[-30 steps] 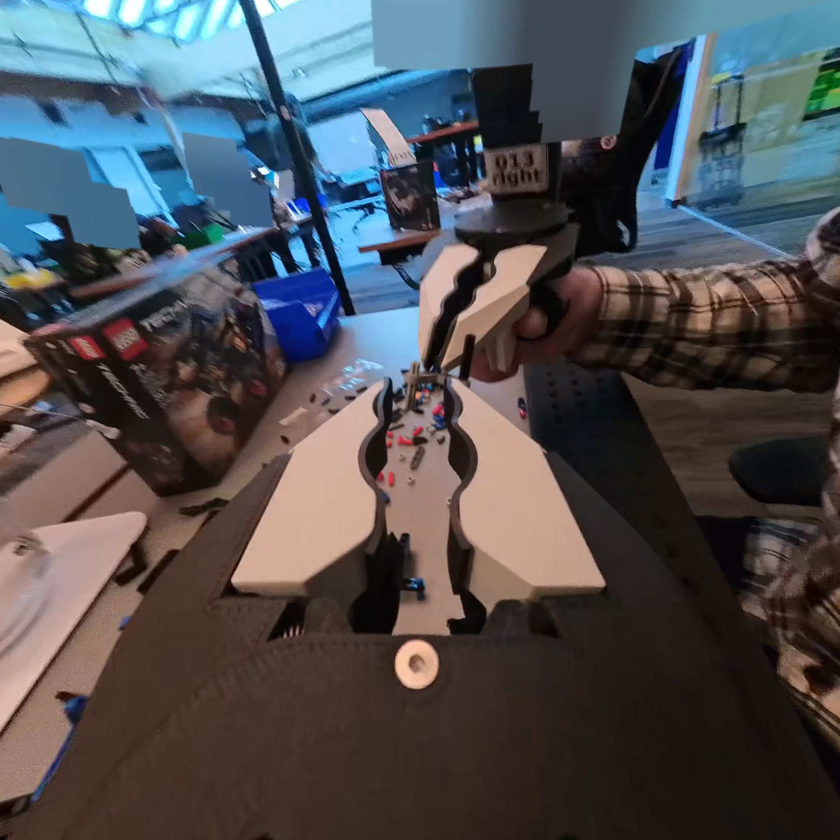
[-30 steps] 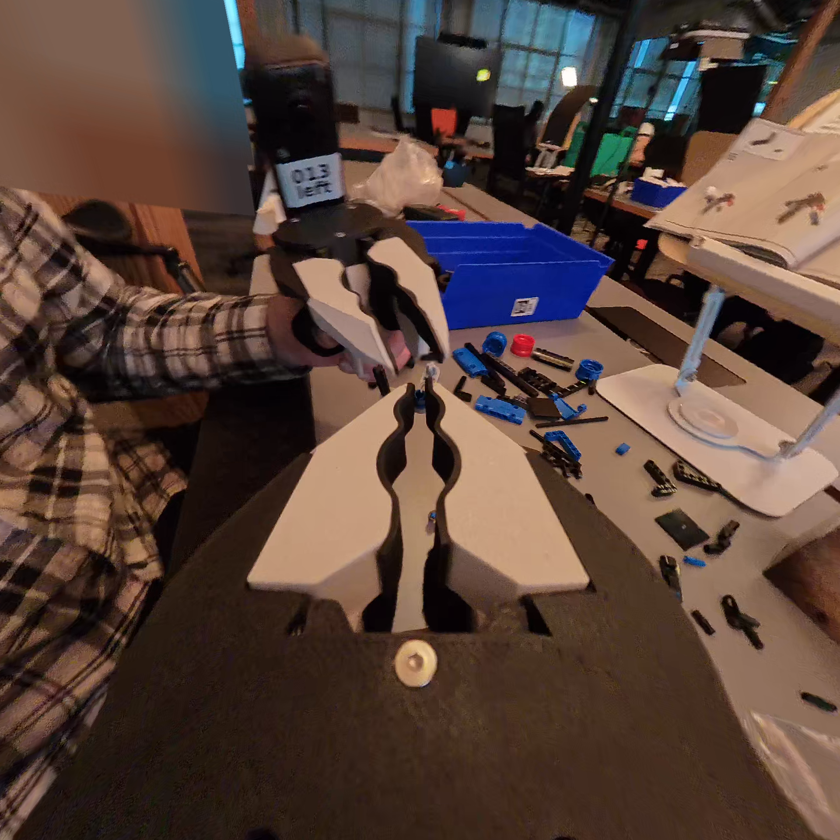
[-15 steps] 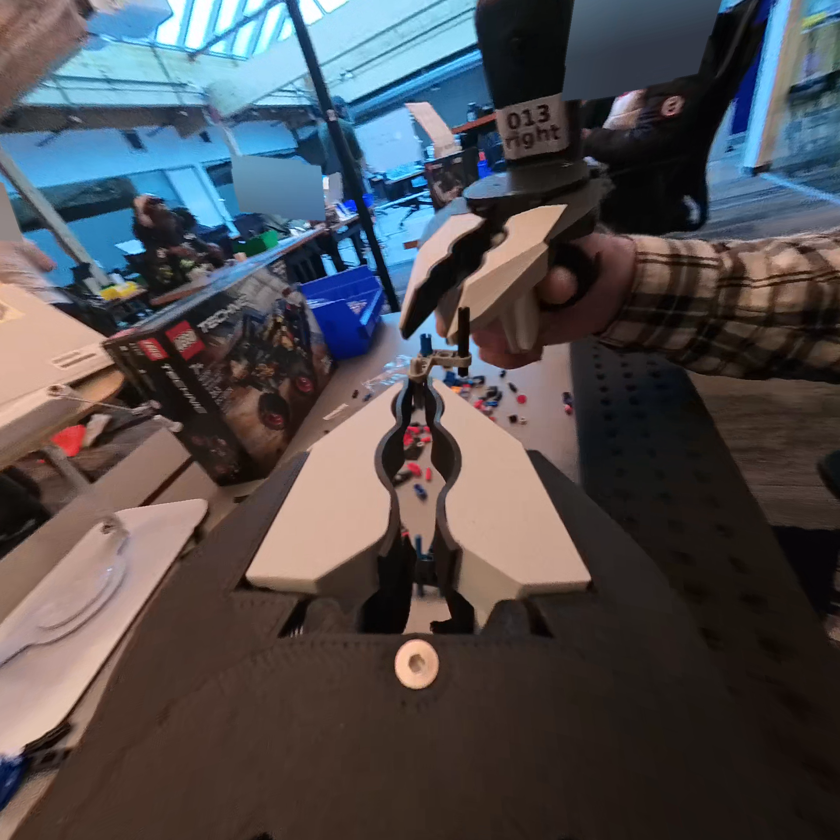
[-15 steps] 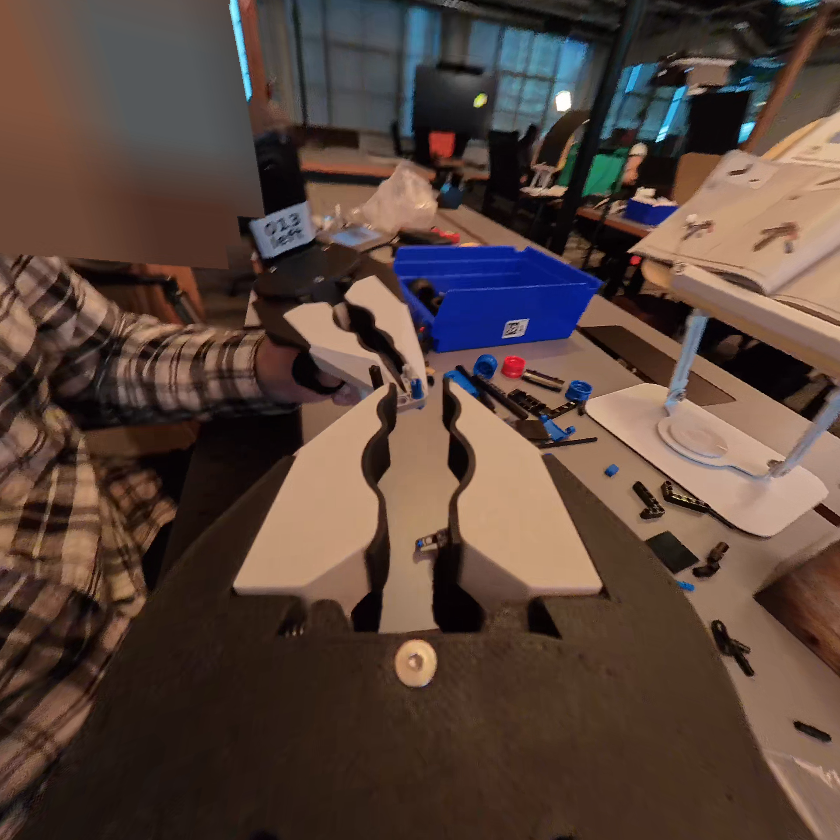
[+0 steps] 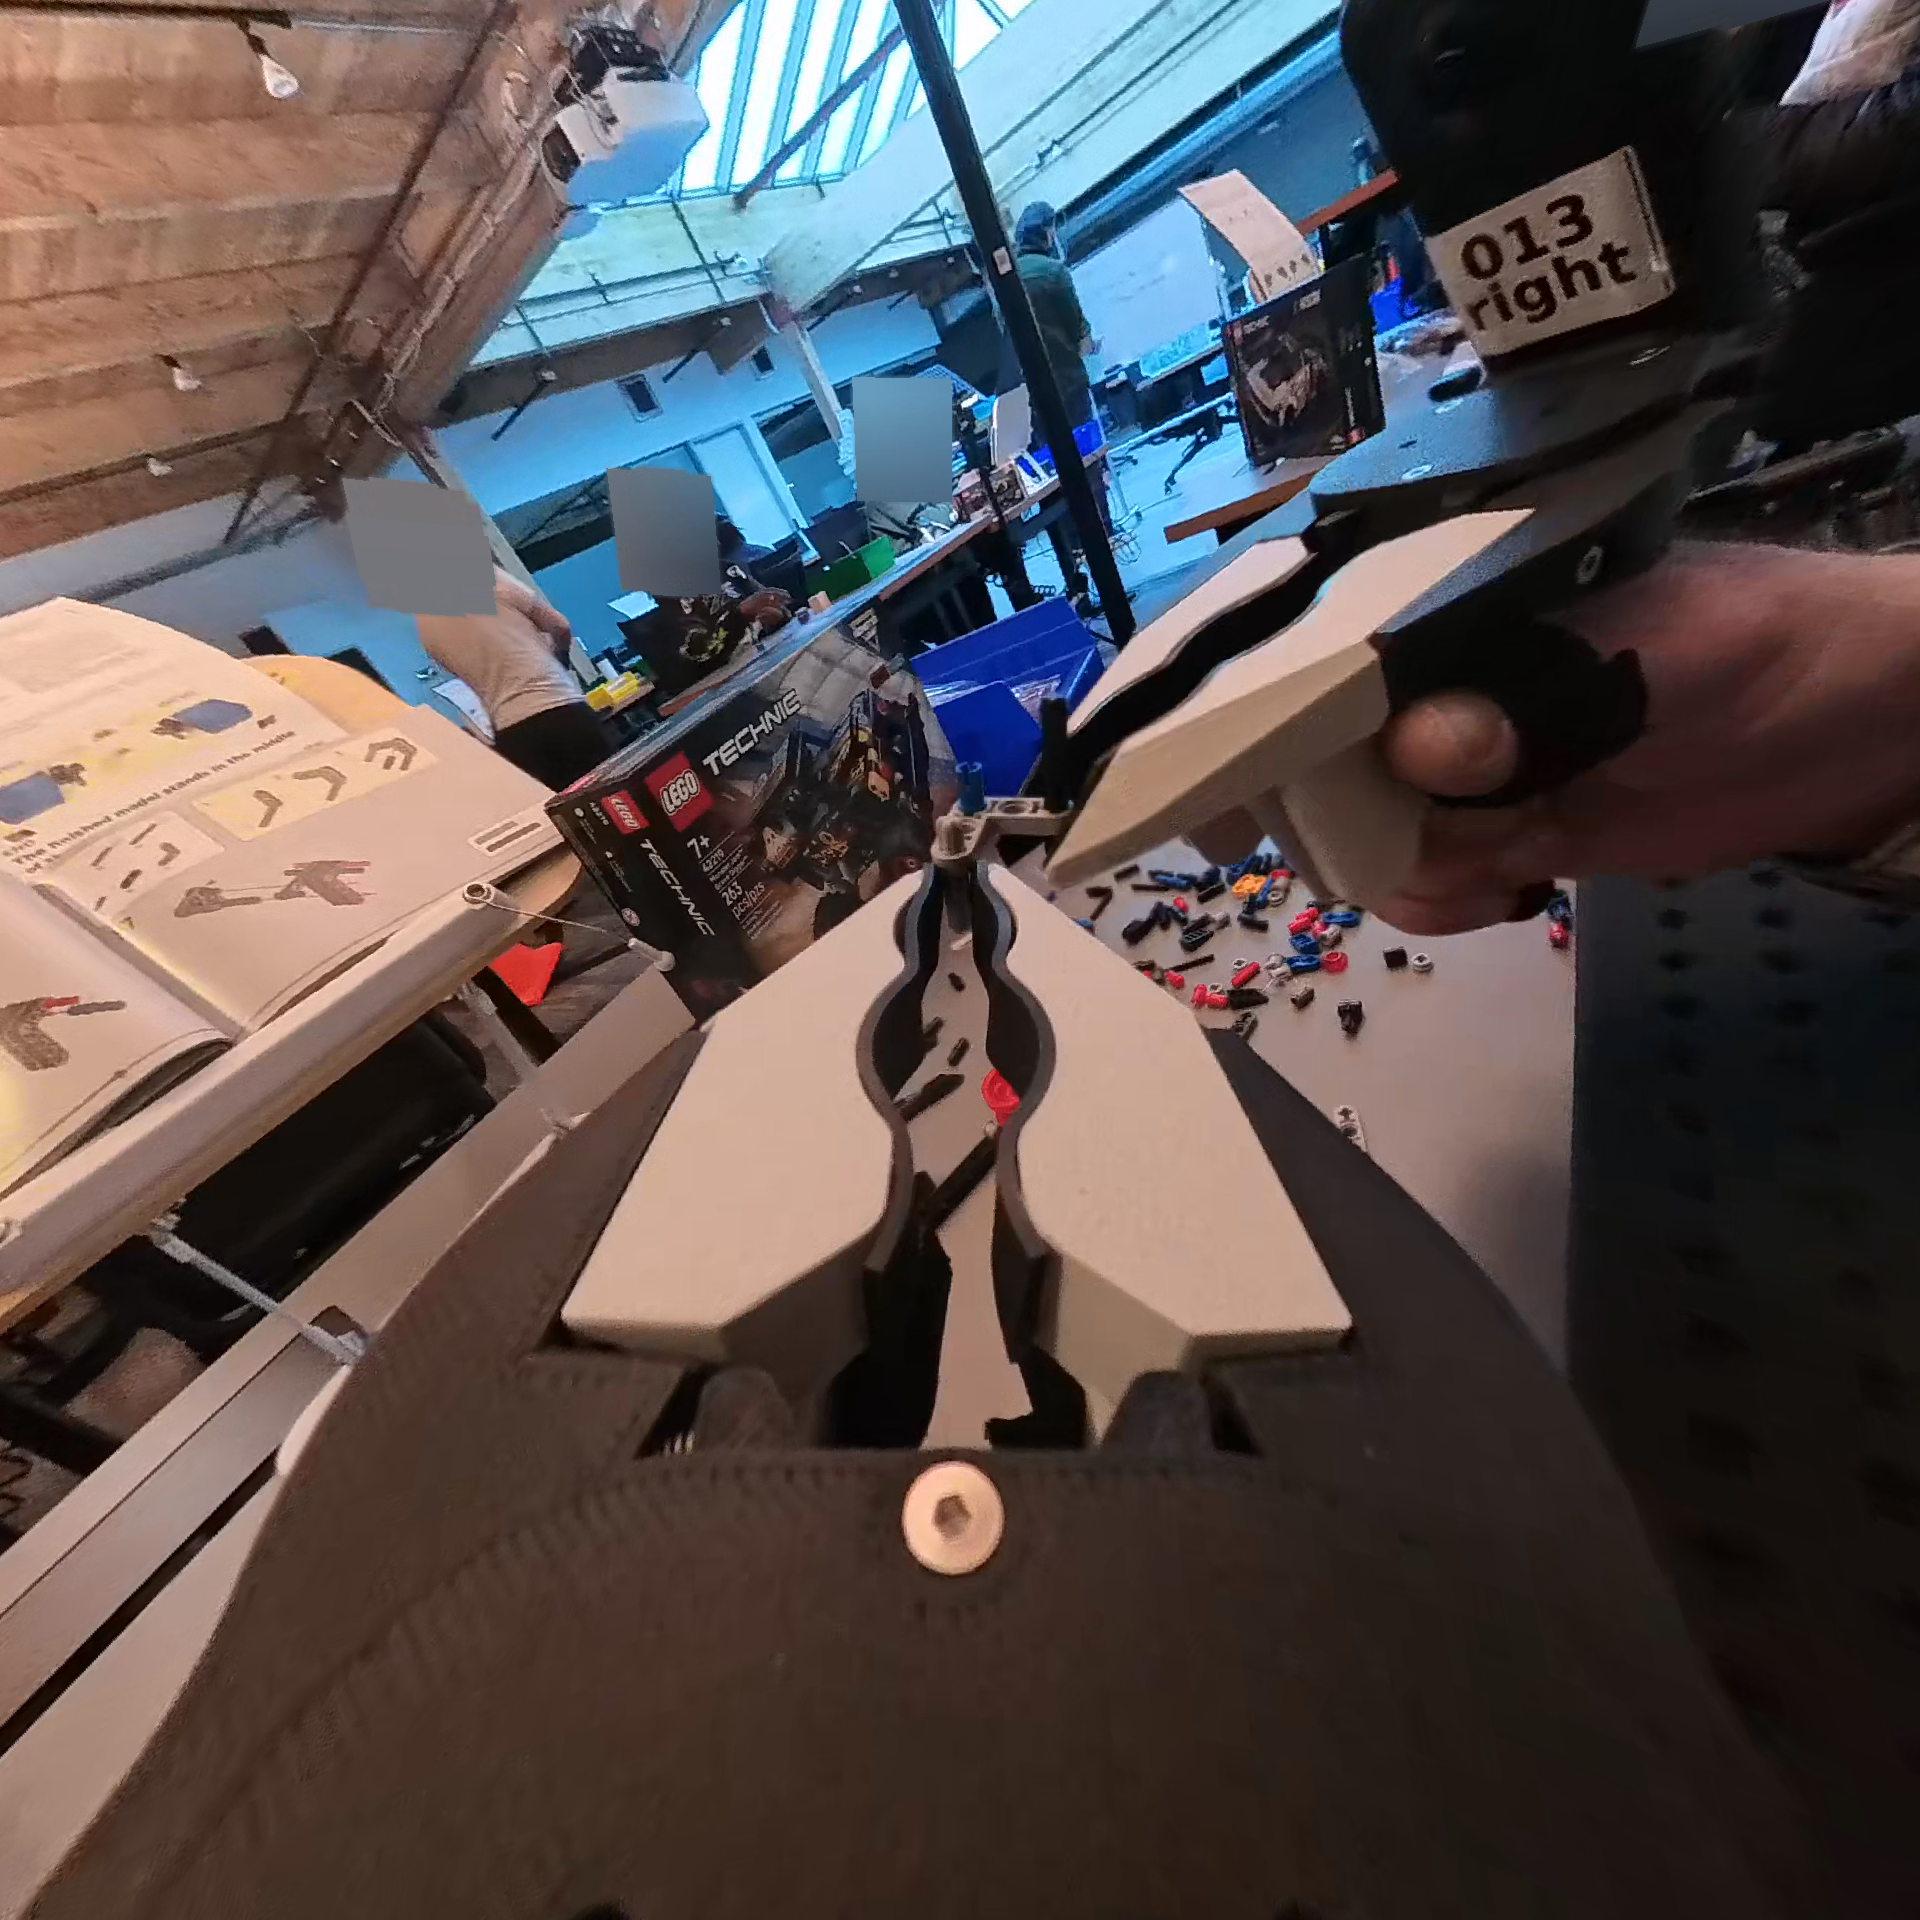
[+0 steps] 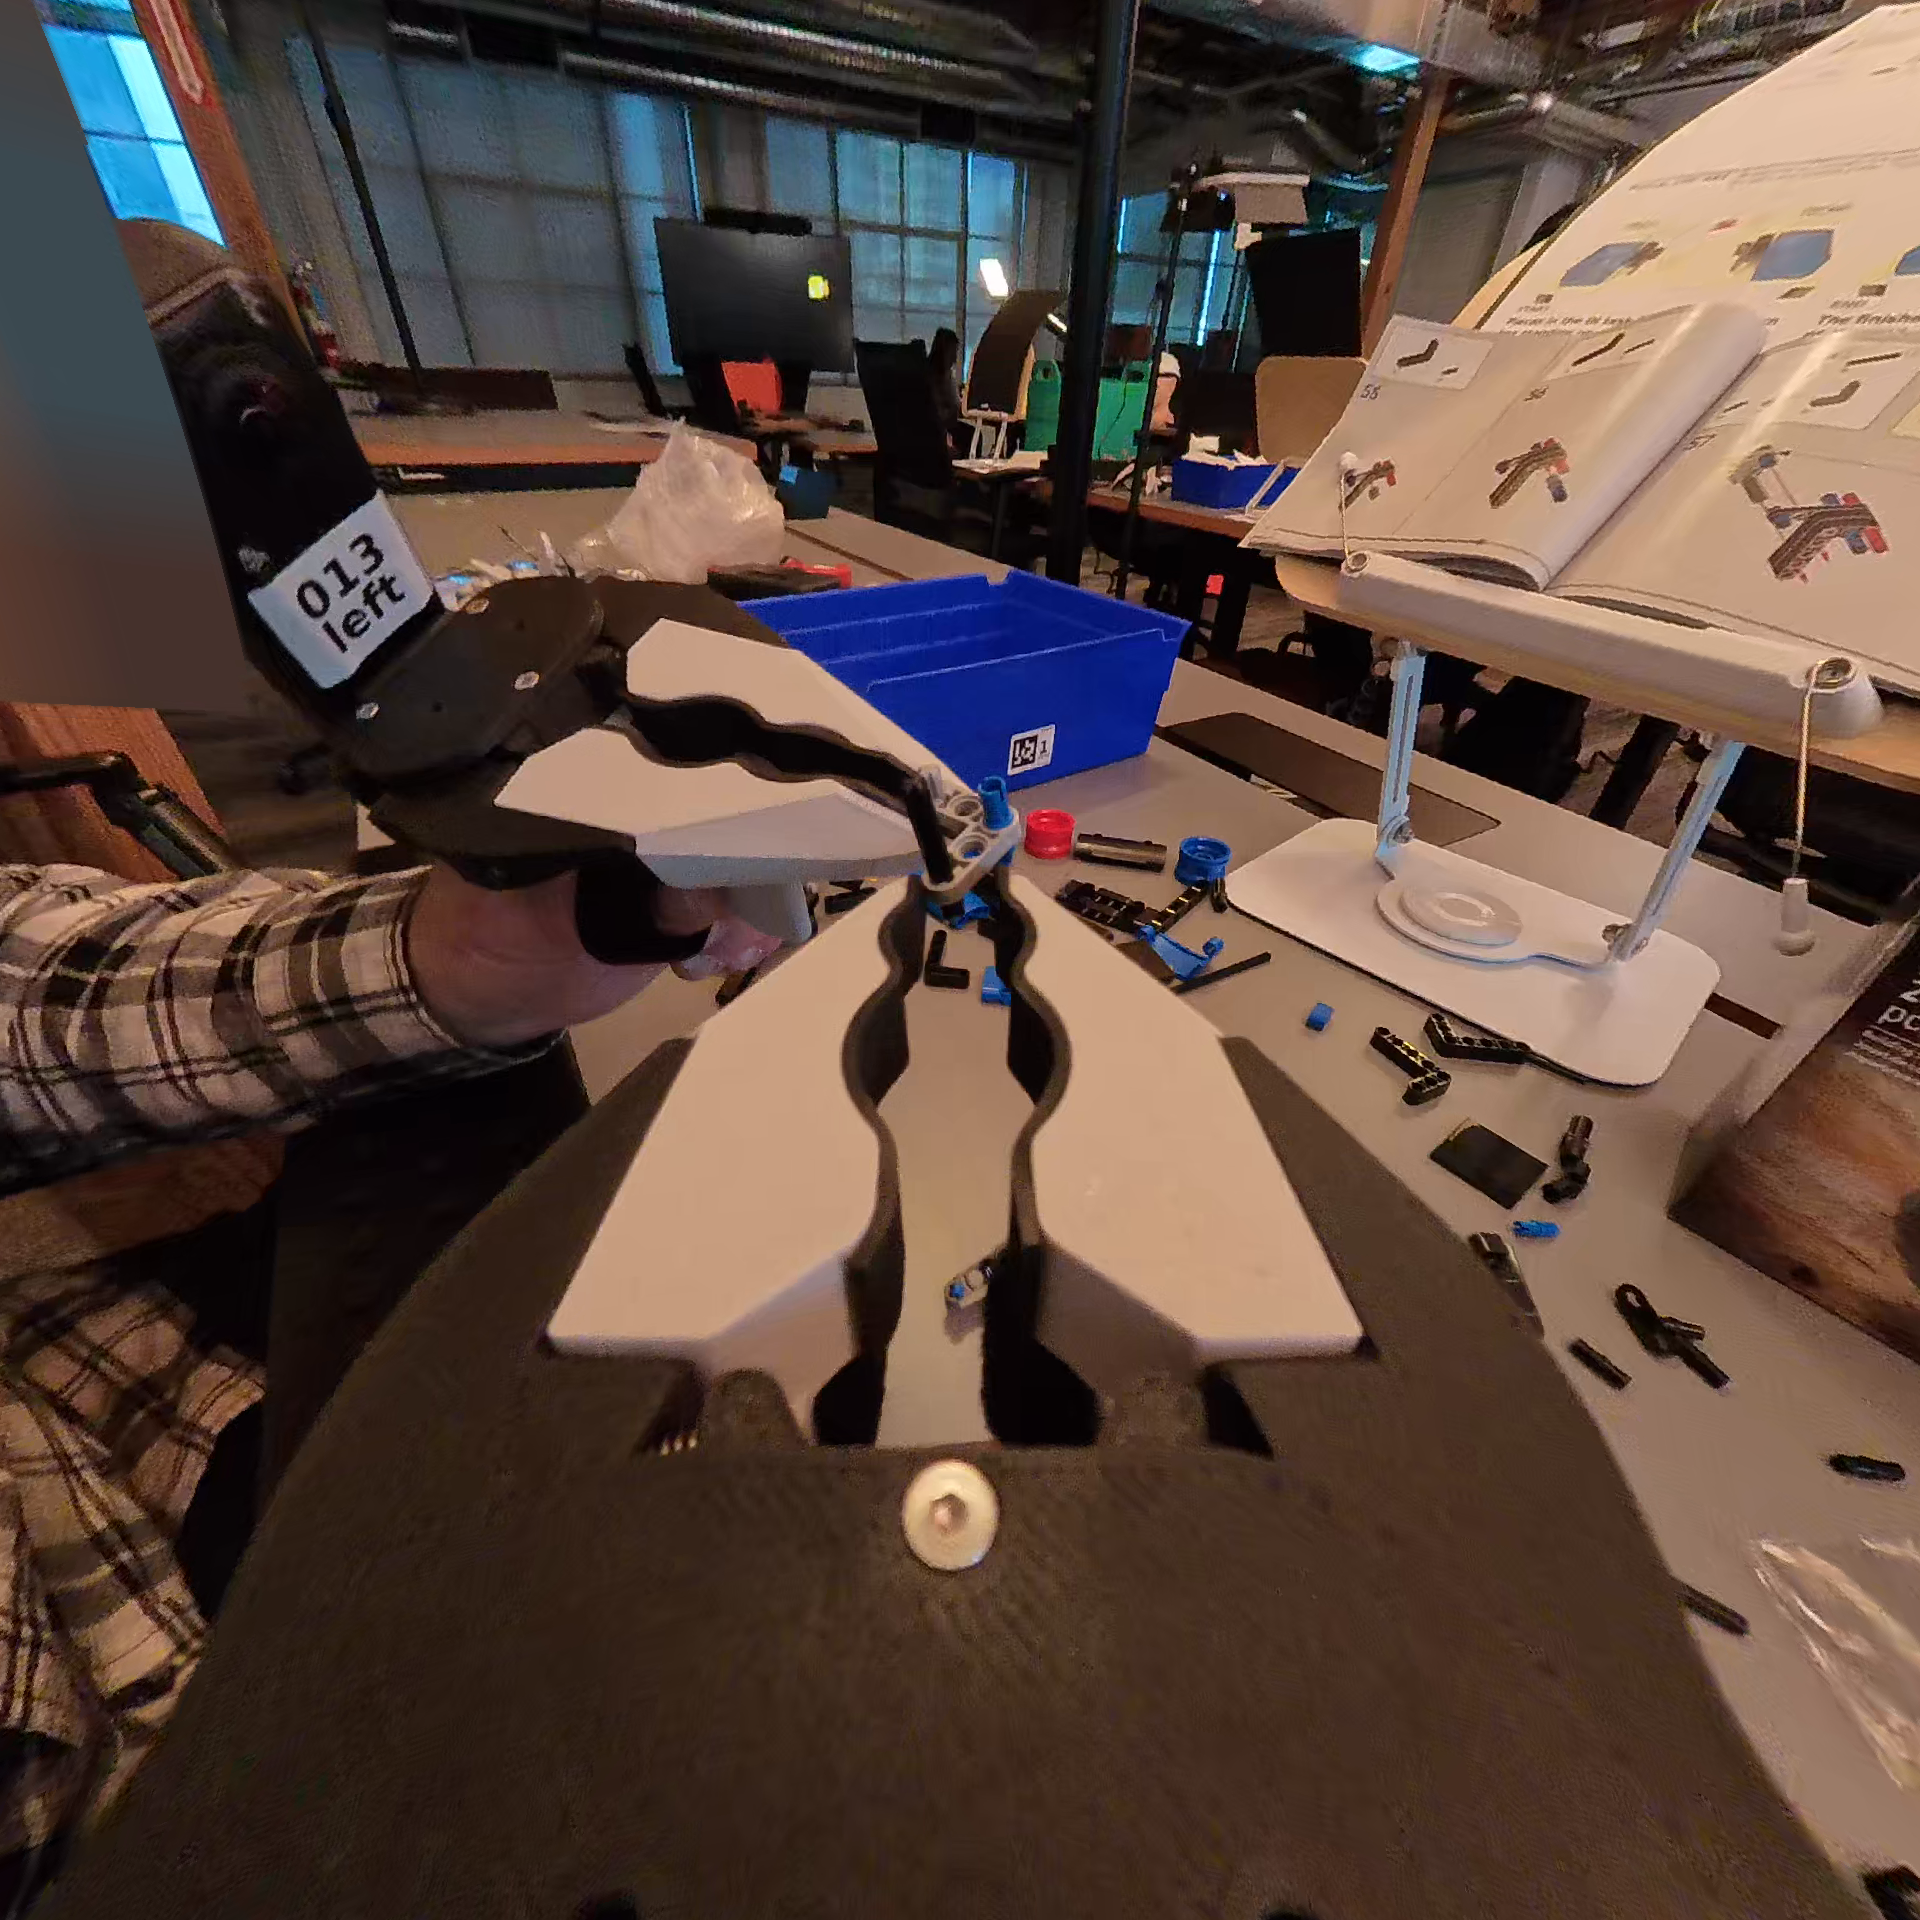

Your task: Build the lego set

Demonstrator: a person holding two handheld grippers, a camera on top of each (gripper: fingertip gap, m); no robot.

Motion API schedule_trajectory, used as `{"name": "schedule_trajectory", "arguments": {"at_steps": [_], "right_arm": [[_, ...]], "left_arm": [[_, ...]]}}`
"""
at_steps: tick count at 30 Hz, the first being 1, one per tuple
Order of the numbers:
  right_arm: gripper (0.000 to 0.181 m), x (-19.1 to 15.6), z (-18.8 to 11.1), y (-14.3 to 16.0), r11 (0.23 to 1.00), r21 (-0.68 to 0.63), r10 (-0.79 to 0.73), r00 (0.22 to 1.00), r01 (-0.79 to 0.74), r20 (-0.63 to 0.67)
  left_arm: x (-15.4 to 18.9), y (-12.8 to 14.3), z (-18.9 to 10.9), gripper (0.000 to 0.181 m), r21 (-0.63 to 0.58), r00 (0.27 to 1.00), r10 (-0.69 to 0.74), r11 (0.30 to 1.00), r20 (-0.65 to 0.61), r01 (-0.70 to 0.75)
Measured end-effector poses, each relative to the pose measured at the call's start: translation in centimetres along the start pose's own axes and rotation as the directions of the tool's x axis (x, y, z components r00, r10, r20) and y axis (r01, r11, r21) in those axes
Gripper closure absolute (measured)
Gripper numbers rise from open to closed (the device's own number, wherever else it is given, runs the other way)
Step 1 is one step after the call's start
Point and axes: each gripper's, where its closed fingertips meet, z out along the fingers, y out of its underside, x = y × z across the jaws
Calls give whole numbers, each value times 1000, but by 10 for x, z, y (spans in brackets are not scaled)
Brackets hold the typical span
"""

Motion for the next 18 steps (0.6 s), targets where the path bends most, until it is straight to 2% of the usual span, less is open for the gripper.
{"name": "schedule_trajectory", "arguments": {"at_steps": [3, 8, 14, 18], "right_arm": [[174, 2, 1, 1, 1000, -2, -5, 1000, 5, -10], [176, 10, -4, 1, 996, -36, -79, 997, 79, -6], [177, 8, -10, -1, 981, -59, -181, 980, 186, 82], [177, 9, -14, 5, 965, -102, -226, 964, 241, 139]], "left_arm": [[-1, 1, 0, 178, -10, 1000, 18, 1000, 19, -18], [8, 5, 3, 177, -18, 999, -12, 1000, -45, 11], [20, -1, -1, 170, 15, 986, -38, 999, -161, 40], [9, -5, -11, 166, 20, 980, -73, 997, -182, 78]]}}
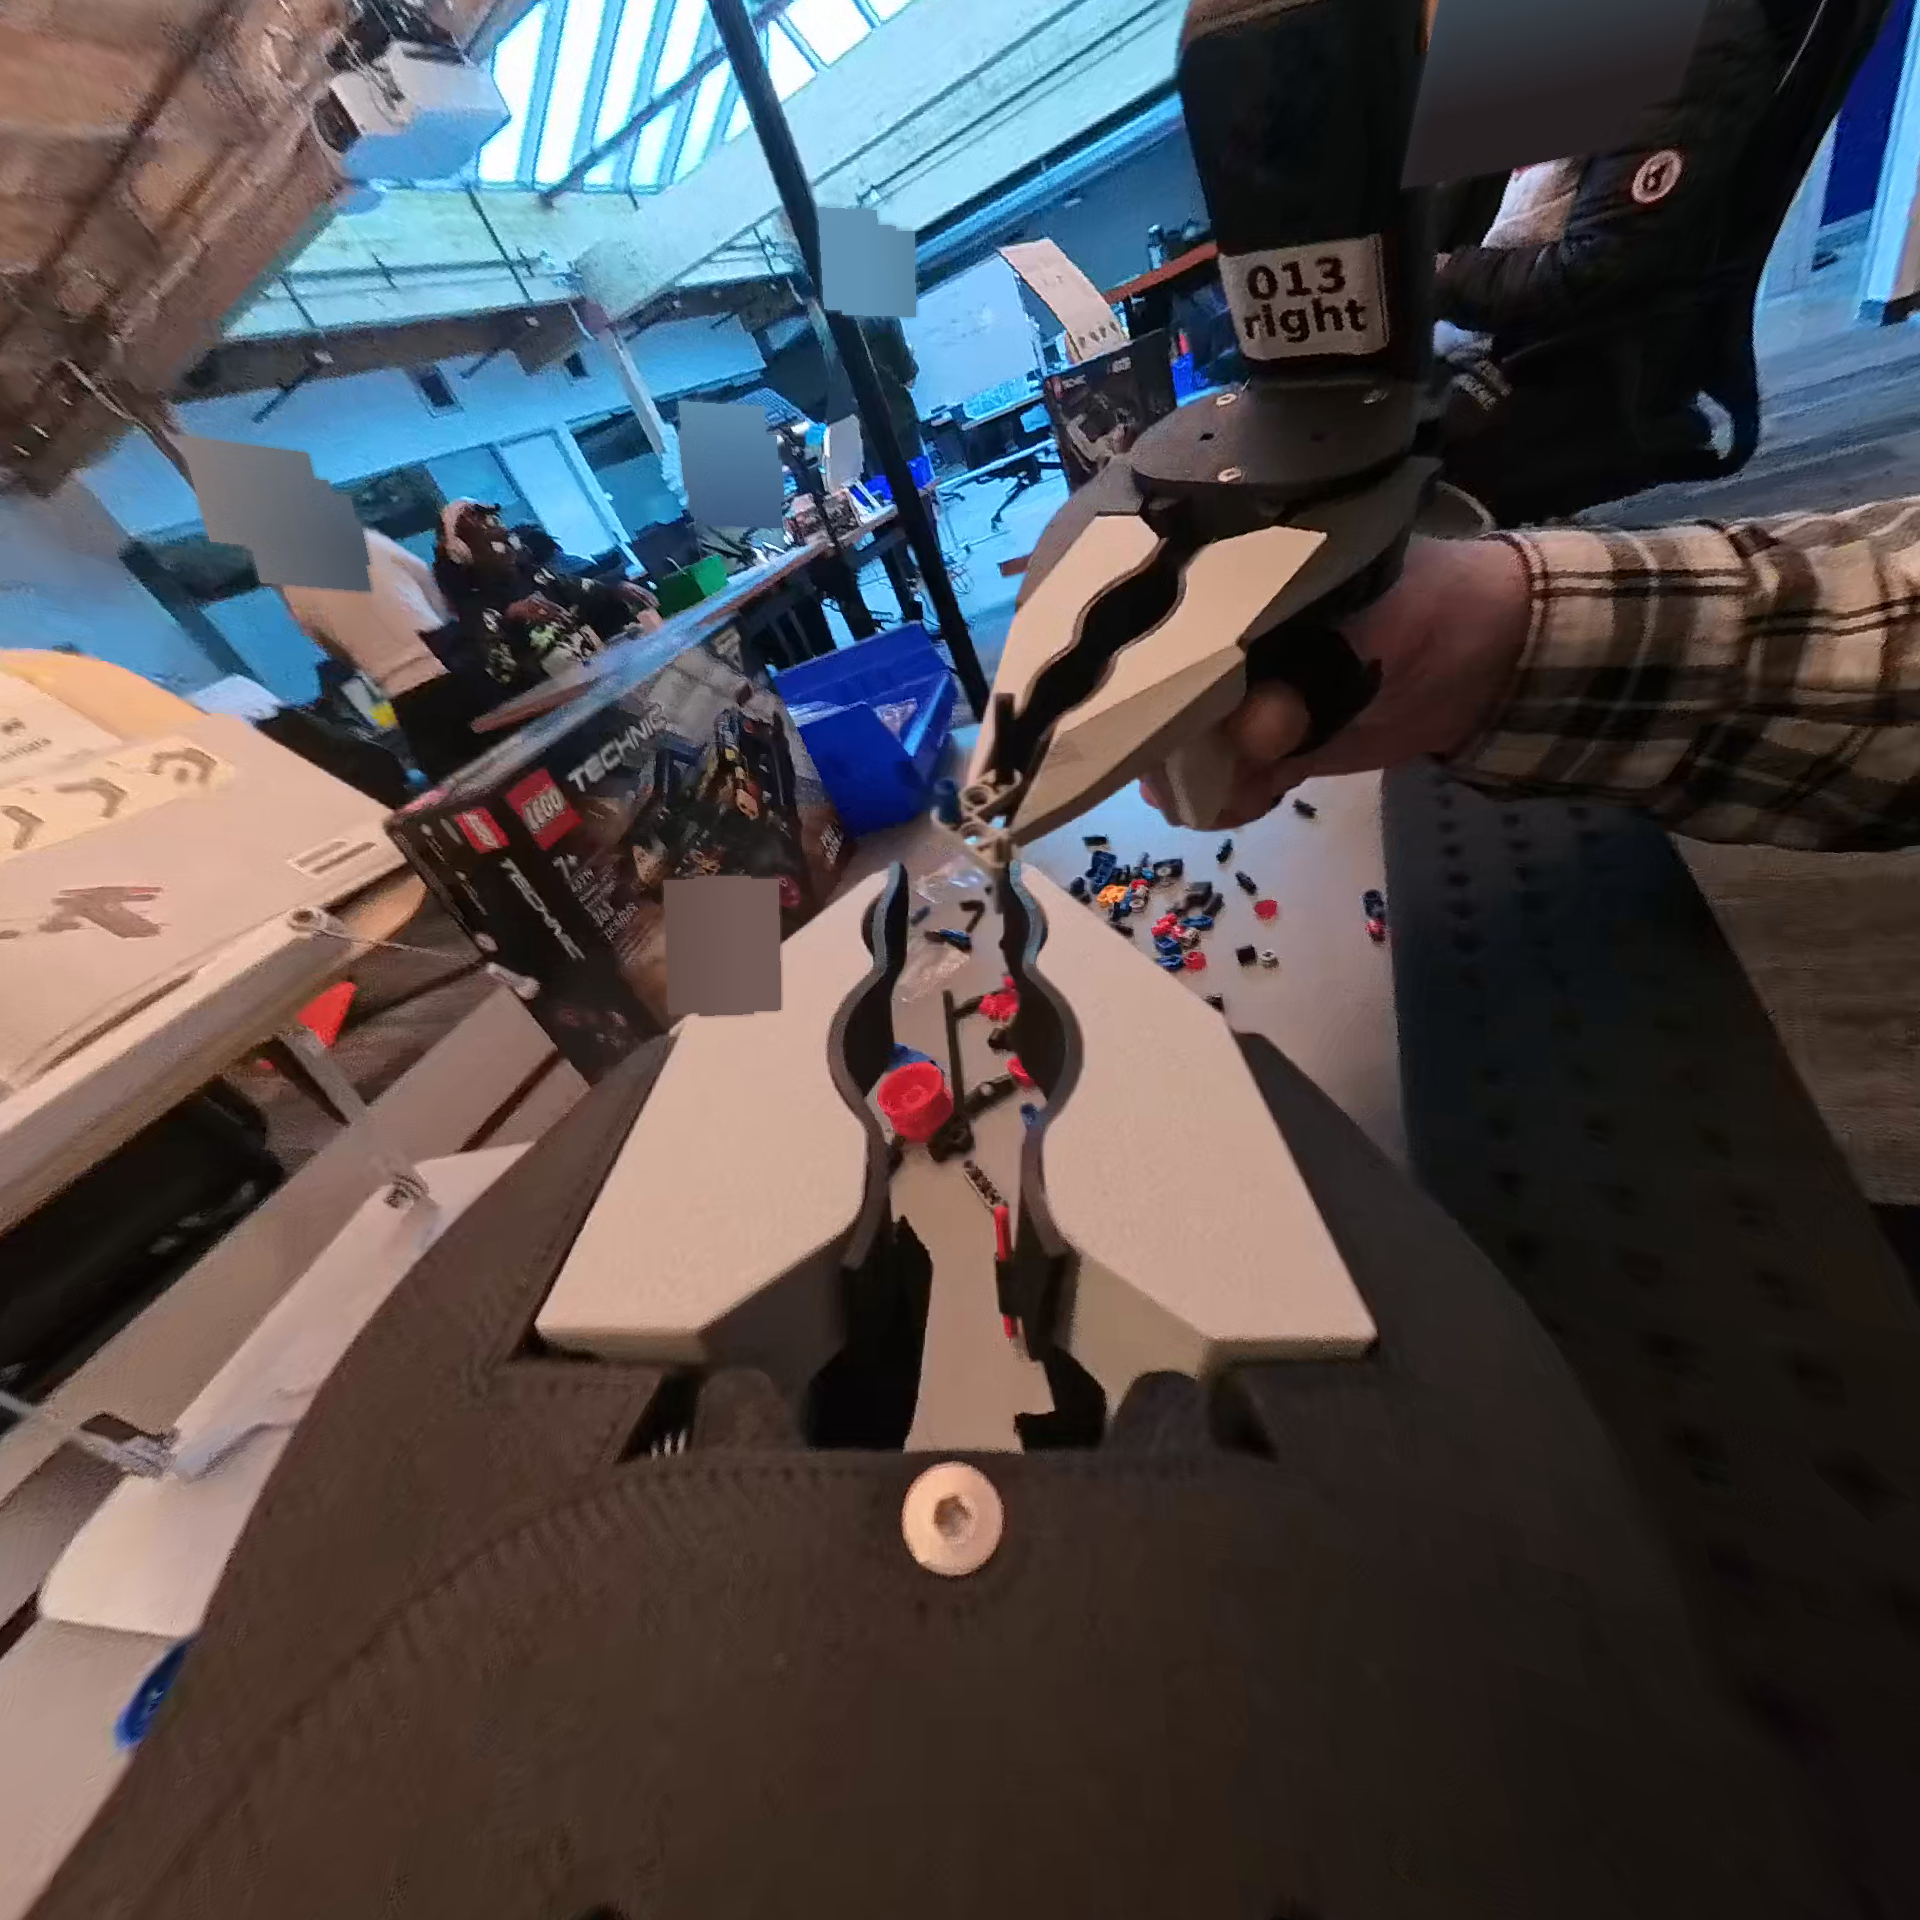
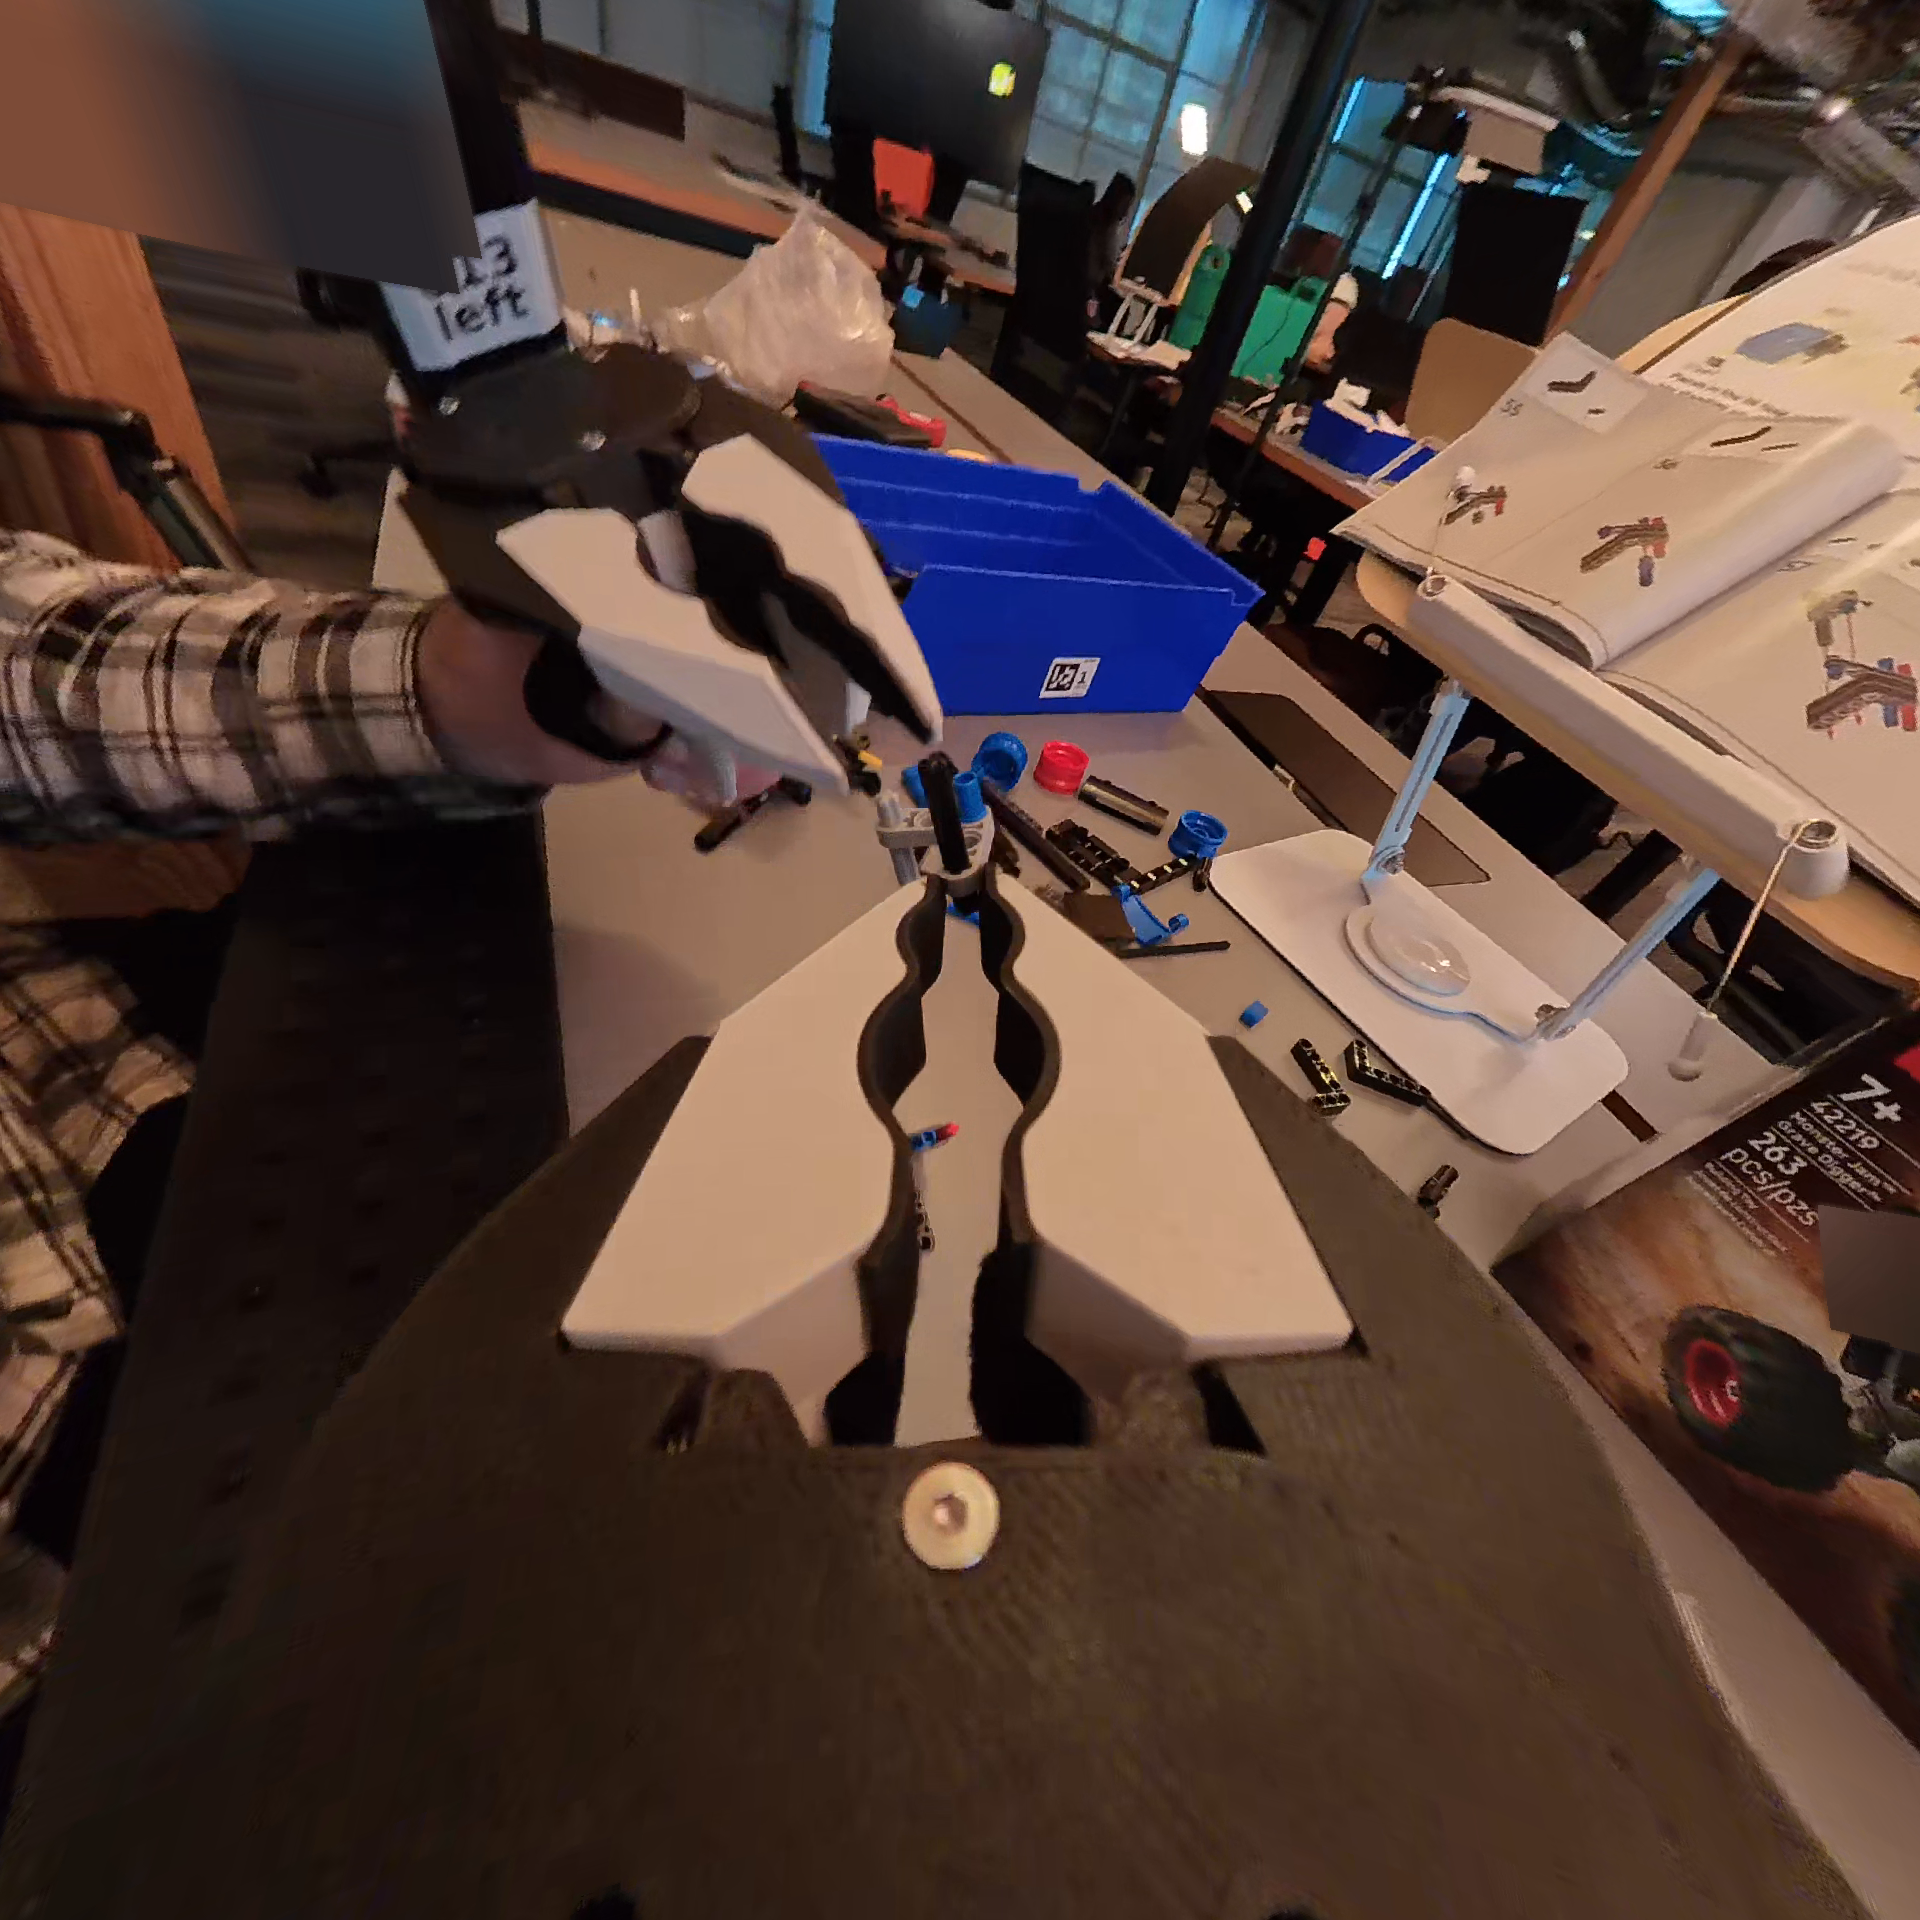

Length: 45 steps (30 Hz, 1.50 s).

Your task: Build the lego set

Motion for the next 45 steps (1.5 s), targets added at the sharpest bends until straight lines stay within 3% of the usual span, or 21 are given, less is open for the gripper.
{"name": "schedule_trajectory", "arguments": {"at_steps": [3, 8, 12, 14, 26, 40, 45], "right_arm": [[176, -6, -1, 8, 999, -46, -21, 998, 24, 62], [176, -21, 3, 17, 993, -91, -62, 982, 79, 176], [176, -28, 9, 26, 987, -119, -77, 967, 108, 242], [176, -28, 12, 25, 989, -107, -66, 963, 97, 263], [176, -17, 19, 23, 999, -36, -29, 964, 40, 263], [177, -18, 18, 33, 1000, -16, -14, 956, 20, 294], [176, -18, 17, 34, 1000, -1, -13, 953, 14, 302]], "left_arm": [[7, 6, -3, 160, -33, 991, -83, 996, -101, 80], [22, 28, 0, 152, -151, 980, -74, 988, -185, 46], [35, 39, 5, 158, -197, 968, -76, 980, -237, 29], [34, 42, 7, 166, -209, 974, -59, 978, -220, 12], [32, 48, 8, 177, -222, 976, -69, 975, -207, 22], [30, 56, 6, 159, -259, 972, -111, 964, -207, 55], [30, 59, 10, 159, -273, 976, -97, 961, -193, 42]]}}
